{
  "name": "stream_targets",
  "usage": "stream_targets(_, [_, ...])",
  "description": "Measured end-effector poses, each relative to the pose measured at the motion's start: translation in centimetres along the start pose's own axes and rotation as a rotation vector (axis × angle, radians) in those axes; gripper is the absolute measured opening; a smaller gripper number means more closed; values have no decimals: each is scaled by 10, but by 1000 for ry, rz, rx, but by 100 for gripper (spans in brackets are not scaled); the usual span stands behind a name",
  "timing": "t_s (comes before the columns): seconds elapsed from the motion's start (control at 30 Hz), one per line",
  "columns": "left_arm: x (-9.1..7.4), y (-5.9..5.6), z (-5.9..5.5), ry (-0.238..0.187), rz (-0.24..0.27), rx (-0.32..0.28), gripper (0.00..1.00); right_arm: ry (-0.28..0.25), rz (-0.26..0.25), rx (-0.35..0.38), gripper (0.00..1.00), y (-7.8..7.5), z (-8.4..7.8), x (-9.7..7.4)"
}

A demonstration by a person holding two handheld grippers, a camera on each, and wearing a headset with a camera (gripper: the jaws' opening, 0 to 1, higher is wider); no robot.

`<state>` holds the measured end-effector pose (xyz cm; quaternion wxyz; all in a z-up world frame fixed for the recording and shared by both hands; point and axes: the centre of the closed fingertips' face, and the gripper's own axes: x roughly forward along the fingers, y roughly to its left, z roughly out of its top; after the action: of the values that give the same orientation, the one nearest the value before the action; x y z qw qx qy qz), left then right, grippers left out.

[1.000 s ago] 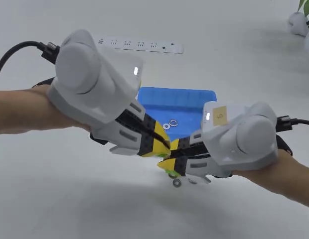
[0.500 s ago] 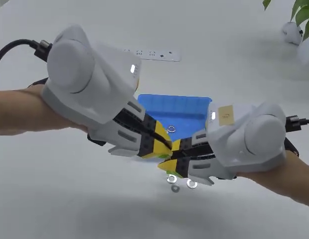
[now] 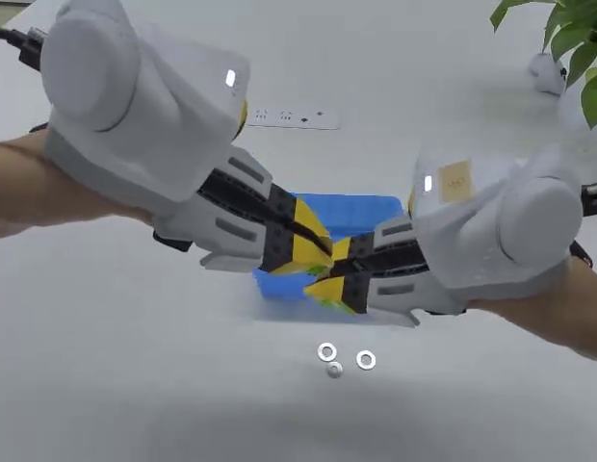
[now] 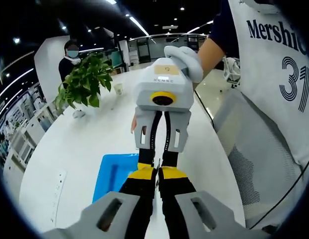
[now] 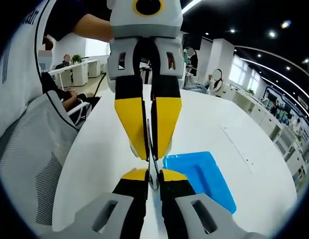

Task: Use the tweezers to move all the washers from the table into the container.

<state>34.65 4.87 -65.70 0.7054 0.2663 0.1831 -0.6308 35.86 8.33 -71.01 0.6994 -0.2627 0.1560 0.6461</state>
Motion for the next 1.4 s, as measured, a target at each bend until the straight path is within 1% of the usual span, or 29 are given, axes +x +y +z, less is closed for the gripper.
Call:
stream_targets(0.1, [-1, 10, 3, -9, 17, 9, 7, -4, -15, -9, 9, -10, 3, -2])
stream_targets(0.17, [0, 19, 1, -13, 26, 16, 7, -10, -25, -8, 9, -17, 4, -2])
stream_targets(0.3, [1, 31, 1, -16, 37, 21, 7, -7, -38, -17, 9, -30, 3, 0])
stream_targets(0.33, [2, 34, 0, -16, 40, 22, 7, -4, -40, -21, 9, -31, 2, 1])
stream_targets(0.37, [4, 37, -2, -15, 42, 22, 7, 4, -46, -35, 9, -36, 0, 2])
stream_targets(0.47, [10, 47, -5, -13, 48, 18, 7, 17, -53, -35, 9, -48, -7, 7])
stream_targets(0.53, [15, 53, -8, -12, 49, 16, 7, 22, -54, -33, 9, -53, -11, 10])
stream_targets(0.63, [20, 61, -18, -3, 51, 9, 7, 31, -56, -32, 9, -60, -19, 18])
stream_targets(0.7, [23, 64, -25, 5, 48, -1, 7, 38, -49, -21, 9, -62, -24, 24])
stream_targets(0.83, [30, 64, -39, 18, 27, -23, 7, 61, -23, -22, 9, -59, -34, 36])
stream_targets(0.87, [32, 63, -42, 23, 21, -26, 7, 67, -8, -15, 9, -57, -38, 40])
stream_targets(0.9, [34, 63, -46, 30, 17, -32, 7, 73, -4, -13, 9, -61, -43, 43])
stream_targets(0.93, [36, 63, -49, 33, 15, -34, 7, 81, 3, -12, 9, -61, -48, 46])
stream_targets(1.0, [38, 63, -53, 35, 5, -43, 7, 91, 11, -15, 9, -59, -50, 48])
stream_targets(1.1, [41, 63, -57, 36, 0, -51, 7, 98, 14, -9, 9, -58, -53, 49])
stream_targets(1.33, [44, 66, -59, 38, -2, -59, 7, 101, 9, 11, 10, -59, -57, 51])
stream_targets(1.4, [44, 66, -59, 33, -1, -64, 7, 97, 6, 15, 10, -59, -56, 50])
